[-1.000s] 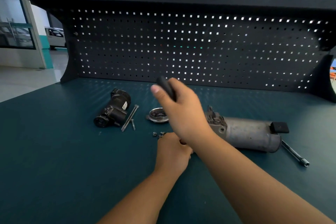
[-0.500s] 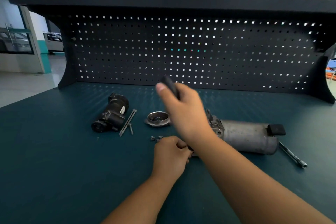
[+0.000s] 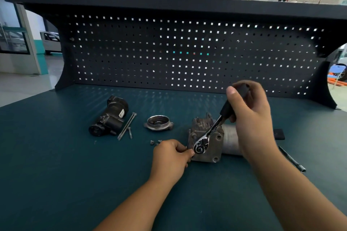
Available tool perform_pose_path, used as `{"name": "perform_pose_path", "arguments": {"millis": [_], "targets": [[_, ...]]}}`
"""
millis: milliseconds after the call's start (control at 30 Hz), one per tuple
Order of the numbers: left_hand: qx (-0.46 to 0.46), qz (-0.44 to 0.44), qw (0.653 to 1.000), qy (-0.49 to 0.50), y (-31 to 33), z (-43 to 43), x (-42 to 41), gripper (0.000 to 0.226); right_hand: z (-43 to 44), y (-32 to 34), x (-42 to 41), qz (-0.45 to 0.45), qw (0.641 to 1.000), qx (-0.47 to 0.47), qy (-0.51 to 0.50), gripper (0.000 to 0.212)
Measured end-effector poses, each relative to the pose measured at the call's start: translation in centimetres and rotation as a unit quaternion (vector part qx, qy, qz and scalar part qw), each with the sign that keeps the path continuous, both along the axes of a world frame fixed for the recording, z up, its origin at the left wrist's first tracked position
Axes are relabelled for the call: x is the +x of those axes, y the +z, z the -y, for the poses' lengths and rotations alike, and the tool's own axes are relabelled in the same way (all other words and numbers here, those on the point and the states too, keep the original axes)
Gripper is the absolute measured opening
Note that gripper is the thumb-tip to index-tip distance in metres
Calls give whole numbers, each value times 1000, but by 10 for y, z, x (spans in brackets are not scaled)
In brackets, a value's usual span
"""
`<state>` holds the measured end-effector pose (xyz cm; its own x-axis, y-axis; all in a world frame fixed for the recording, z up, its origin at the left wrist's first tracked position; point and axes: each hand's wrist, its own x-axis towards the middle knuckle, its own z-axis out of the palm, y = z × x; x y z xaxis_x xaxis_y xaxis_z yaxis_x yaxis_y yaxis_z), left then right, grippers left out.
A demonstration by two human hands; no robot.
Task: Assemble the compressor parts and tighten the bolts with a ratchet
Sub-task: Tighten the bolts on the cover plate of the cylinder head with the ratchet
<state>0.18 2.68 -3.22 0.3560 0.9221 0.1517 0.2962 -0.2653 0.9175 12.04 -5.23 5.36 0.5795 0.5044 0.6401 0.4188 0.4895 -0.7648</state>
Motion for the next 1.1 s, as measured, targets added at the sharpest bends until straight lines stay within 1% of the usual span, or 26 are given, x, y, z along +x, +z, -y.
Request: {"name": "perform_pose_path", "arguments": {"millis": [67,100,167,200,233,267,333,367,467,567,633,700,800,833,900,933,967,1033,1100], "targets": [[5,-1,1000,2,1,1,0,21,11,5,13,81,996,-41,3,19],[8,-3,1000,3,1,1,0,21,17,9,19,134,988,-72,3,21],[13,-5,1000,6,2,1,0,20,26,23,28,247,959,-143,4,13],[13,-4,1000,6,2,1,0,20,30,30,31,302,936,-179,-5,8],[12,-4,1000,6,2,1,1,19,33,38,32,356,911,-209,-20,7],[11,-4,1000,5,2,2,1,19,35,44,32,406,884,-228,-36,15],[12,-7,1000,3,3,2,0,20,34,53,32,477,845,-237,-42,40],[13,-7,1000,2,3,2,0,20,33,56,32,504,829,-241,-40,49],[12,-5,1000,-1,3,1,0,20,32,63,35,583,767,-263,-37,63],[8,-4,1000,-3,2,1,1,20,30,66,39,660,703,-260,-44,69],[7,-5,1000,-2,2,0,0,20,30,65,41,712,643,-270,-86,73],[7,-3,1000,-3,2,0,0,21,32,63,45,741,596,-285,-116,76],[7,-1,1000,-4,2,0,1,21,38,60,45,750,568,-313,-132,78],[7,-1,1000,-4,2,0,1,20,40,60,44,754,563,-308,-139,78],[9,-5,1000,-5,2,1,0,20,44,53,45,764,565,-277,-139,70],[8,-4,1000,-6,2,1,0,19,46,48,46,765,561,-281,-148,66],[8,-3,1000,-6,2,1,0,20,49,40,49,753,559,-311,-156,66],[7,-4,1000,-6,2,1,0,21,55,18,54,698,572,-403,-151,65],[14,-3,1000,-4,3,1,0,23,59,-2,55,649,611,-431,-142,55]]}}
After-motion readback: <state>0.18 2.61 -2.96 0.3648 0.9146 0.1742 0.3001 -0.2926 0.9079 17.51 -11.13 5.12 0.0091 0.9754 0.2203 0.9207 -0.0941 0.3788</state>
